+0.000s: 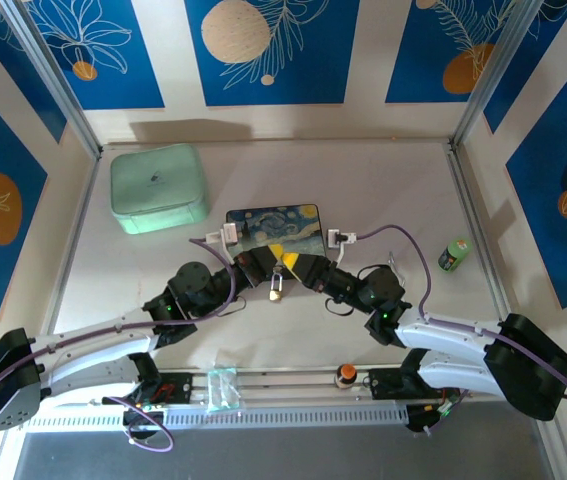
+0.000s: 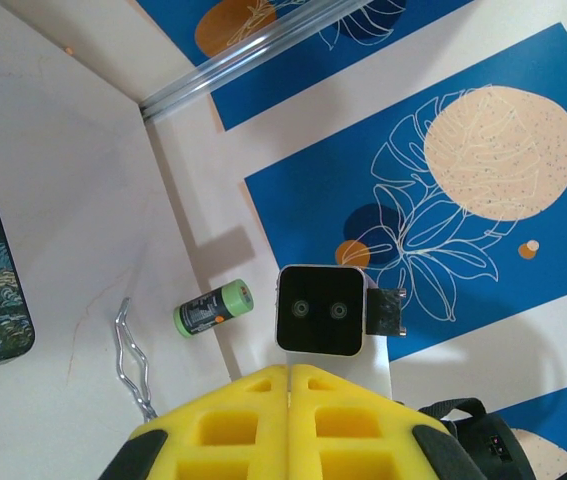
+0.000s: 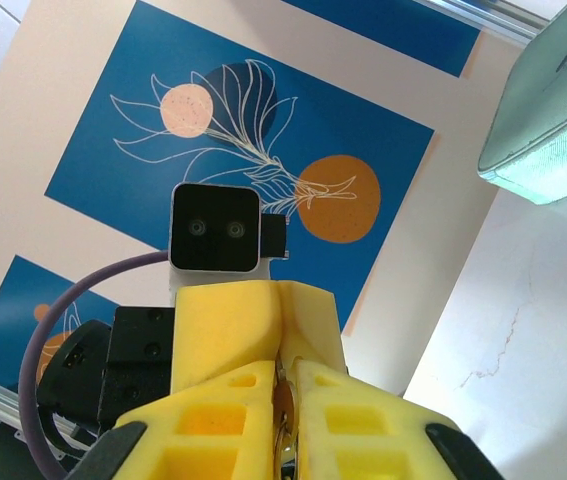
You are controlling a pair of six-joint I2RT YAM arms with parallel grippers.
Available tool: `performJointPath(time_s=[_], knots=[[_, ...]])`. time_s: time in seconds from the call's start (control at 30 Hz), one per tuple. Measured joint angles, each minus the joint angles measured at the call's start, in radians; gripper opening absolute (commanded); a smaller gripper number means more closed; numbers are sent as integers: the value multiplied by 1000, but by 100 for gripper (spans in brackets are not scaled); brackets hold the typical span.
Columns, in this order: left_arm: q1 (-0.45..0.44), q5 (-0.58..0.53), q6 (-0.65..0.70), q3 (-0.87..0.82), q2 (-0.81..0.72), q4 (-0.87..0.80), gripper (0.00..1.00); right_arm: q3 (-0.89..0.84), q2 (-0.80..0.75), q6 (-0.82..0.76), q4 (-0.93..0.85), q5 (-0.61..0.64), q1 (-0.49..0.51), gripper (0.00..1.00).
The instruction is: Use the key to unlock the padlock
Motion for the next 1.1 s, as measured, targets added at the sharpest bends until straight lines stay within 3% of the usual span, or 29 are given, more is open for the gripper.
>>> performJointPath(time_s=[0.13, 0.37, 0.43, 0.5, 0.57, 0.67, 0.8, 1.0, 1.1], knots=[[0, -4, 0, 0, 0, 0, 0, 0, 0, 3, -1, 5, 0, 0], [0, -5, 0, -2, 0, 1, 2, -1, 0, 3, -1, 9, 0, 0], [0, -7, 6, -4, 0, 0, 40, -2, -2, 3, -9, 11, 0, 0], [0, -16, 19, -5, -9, -18, 64, -4, -14, 3, -29, 18, 0, 0], [0, -36, 38, -5, -44, -68, 73, -10, -33, 3, -55, 23, -2, 0], [1, -78, 92, -5, -134, -177, 80, -13, -68, 3, -125, 16, -26, 0], [5, -102, 205, 27, -212, -364, 100, 21, -116, -22, -340, -8, -79, 0], [8, -79, 332, 96, -162, -606, 99, 48, -219, -88, -615, -24, -119, 0], [8, -52, 367, 37, -153, -614, 95, 53, -257, -106, -739, -26, -166, 0]])
